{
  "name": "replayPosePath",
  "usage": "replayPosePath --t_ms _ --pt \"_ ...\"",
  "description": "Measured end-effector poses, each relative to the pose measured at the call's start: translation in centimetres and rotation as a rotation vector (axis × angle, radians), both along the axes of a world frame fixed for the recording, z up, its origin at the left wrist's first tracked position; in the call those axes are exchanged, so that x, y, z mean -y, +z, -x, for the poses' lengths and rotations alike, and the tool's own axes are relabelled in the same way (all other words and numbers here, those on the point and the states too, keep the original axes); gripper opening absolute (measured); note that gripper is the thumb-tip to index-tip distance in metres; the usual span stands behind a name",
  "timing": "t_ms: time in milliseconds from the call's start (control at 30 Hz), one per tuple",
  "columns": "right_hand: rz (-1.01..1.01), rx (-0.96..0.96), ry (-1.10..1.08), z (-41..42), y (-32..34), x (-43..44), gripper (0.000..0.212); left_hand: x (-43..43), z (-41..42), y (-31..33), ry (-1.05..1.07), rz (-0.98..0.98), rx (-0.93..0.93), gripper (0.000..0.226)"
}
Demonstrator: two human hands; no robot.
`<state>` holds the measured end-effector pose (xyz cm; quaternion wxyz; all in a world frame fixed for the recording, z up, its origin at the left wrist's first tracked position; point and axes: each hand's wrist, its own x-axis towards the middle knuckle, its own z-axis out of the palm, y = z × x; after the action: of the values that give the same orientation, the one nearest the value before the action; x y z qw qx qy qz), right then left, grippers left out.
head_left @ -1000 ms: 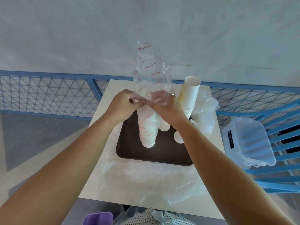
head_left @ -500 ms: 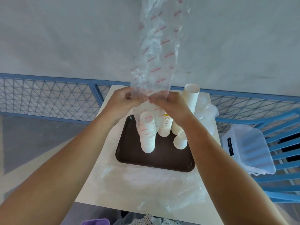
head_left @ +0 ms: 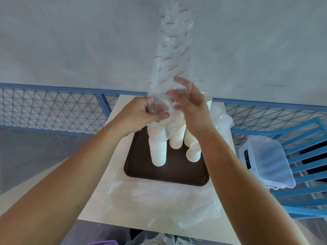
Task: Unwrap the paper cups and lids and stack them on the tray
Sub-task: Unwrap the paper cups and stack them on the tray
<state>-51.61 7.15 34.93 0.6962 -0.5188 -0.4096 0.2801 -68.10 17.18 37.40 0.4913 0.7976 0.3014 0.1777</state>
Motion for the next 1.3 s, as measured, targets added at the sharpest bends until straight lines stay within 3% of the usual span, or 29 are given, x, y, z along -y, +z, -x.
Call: replayPosePath --t_ms 67,167,300,467,600,733,767,867,933,967,1033,1200,1300 --pt "-0.092 0.018 0.005 -0.2 1.4 0.6 0.037 1.0 -0.2 0.8 -0.023 0.027 0.007 0.035" --pt "-0.154 0.046 0.112 -0.1 4.1 1.9 0.041 2.0 -0.6 2.9 0.012 0.089 0.176 0.046" --pt "-0.194 0.102 0.238 0.4 6.3 4.1 0.048 3.5 -1.0 6.0 0.089 0.154 0.449 0.024" --pt "-0.176 0.023 0.196 1.4 5.5 6.2 0.044 5.2 -1.2 8.1 0.064 -0.071 0.492 0.005" --pt "-0.32 -0.219 0.177 0.2 5.2 8.3 0.07 6.1 -0.8 8.6 -0.136 -0.24 0.257 0.01" --pt "-0.343 -0.469 0.08 -2.7 4.2 10.9 0.063 6.5 -0.1 7.3 -0.377 -0.322 -0.043 0.009" --pt "-0.314 -0.486 0.025 -3.4 3.4 11.3 0.063 6.5 -0.1 6.6 -0.412 -0.307 -0.109 0.01" --pt "-0.183 -0.294 -0.179 -4.8 0.0 12.9 0.024 6.3 -0.2 3.8 -0.483 -0.197 -0.299 0.021" --pt "-0.062 -0.179 -0.209 -4.9 -3.0 14.3 0.022 5.7 0.2 1.3 -0.517 -0.049 -0.437 0.041" --pt "-0.009 -0.173 -0.221 -4.8 -4.6 15.0 0.032 5.1 0.5 -0.2 -0.543 0.024 -0.517 0.049" --pt "0.075 -0.234 -0.276 -4.5 -7.9 16.5 0.05 3.7 1.5 -3.6 -0.602 0.104 -0.656 0.052" --pt "0.339 -0.371 -0.392 -3.3 -16.5 20.5 0.03 1.9 3.6 -11.0 -0.525 0.16 -0.811 0.056" --pt "0.537 -0.434 -0.407 -1.7 -20.0 22.0 0.016 1.6 4.4 -14.2 -0.41 0.165 -0.874 0.044"
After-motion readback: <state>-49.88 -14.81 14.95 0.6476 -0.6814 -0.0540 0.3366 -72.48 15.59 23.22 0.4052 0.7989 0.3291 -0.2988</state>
